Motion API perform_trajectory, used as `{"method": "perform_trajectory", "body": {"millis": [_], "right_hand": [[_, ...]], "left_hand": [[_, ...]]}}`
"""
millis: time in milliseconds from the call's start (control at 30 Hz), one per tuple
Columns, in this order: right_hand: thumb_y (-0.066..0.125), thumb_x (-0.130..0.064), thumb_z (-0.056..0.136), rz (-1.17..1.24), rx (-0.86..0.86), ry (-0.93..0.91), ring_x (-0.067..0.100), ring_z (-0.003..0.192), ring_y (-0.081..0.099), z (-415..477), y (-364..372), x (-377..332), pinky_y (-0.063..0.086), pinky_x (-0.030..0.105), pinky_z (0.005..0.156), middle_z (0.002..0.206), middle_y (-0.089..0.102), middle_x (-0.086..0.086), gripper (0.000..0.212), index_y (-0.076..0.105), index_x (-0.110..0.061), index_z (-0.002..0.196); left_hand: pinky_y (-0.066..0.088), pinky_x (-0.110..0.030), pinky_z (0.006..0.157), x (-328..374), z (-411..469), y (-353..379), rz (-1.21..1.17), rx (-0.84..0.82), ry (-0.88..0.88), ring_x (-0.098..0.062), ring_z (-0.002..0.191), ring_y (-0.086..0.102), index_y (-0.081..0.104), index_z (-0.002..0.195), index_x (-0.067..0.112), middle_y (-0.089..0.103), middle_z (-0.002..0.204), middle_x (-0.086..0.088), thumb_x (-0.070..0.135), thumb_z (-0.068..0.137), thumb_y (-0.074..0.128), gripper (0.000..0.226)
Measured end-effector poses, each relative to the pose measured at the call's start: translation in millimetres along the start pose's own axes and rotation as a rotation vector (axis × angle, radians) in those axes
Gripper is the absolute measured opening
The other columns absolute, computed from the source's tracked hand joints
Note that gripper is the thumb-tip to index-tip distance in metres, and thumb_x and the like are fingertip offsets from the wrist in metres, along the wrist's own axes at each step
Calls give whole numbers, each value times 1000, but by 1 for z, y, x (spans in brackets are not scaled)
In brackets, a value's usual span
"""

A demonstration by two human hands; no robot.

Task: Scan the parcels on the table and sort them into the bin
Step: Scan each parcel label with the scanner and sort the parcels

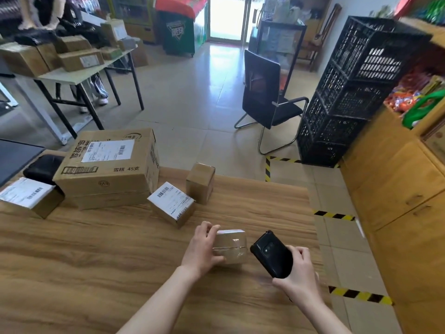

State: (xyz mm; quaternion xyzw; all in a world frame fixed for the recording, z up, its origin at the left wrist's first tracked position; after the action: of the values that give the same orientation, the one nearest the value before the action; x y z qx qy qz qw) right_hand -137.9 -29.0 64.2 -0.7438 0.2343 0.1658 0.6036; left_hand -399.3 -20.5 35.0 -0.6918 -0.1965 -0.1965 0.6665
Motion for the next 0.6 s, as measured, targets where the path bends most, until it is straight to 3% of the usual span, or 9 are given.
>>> {"method": "perform_trajectory", "body": {"millis": [200,333,467,533,600], "right_hand": [[81,-29,52,-23,-11,2,7,96,46,-6,-3,7,45,38,92,112,34,-14,85,47,-28,129],[81,-32,55,-77,-50,15,8,95,46,-14,-4,12,47,37,92,113,33,-13,84,46,-28,132],[81,-37,56,-140,-92,0,11,107,51,-19,-3,13,46,38,96,122,33,-11,91,43,-26,137],[80,-35,57,-147,-106,-2,11,109,51,-22,-3,11,44,39,99,121,32,-12,90,42,-26,138],[78,-34,57,-150,-116,-11,10,106,52,-25,-2,6,42,40,102,118,30,-14,88,42,-27,137]], "left_hand": [[46,-40,98,-1,-17,15,92,9,78,-21,123,38,53,118,23,40,135,1,33,64,83,63],[43,-32,104,-12,-24,14,118,-116,42,-14,137,18,33,141,31,22,150,8,38,69,81,87],[33,-44,113,-22,-16,10,110,-204,8,-18,146,-1,8,152,35,3,159,7,37,64,85,117],[29,-41,116,-29,-11,10,75,-252,-6,-19,147,1,5,154,28,3,159,5,29,64,86,121],[32,-32,114,-37,-6,10,7,-255,-1,-19,145,15,10,153,20,11,156,2,18,65,83,115]]}}
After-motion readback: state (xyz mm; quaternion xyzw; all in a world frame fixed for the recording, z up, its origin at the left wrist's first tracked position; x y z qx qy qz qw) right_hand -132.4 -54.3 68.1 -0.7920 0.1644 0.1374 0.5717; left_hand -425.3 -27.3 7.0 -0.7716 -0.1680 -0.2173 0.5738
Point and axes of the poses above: each hand's wrist, its own z-axis towards the middle knuckle, its own y-axis out of the palm, x = y × z, the point moved 2 cm from there along z, towards the middle knuckle
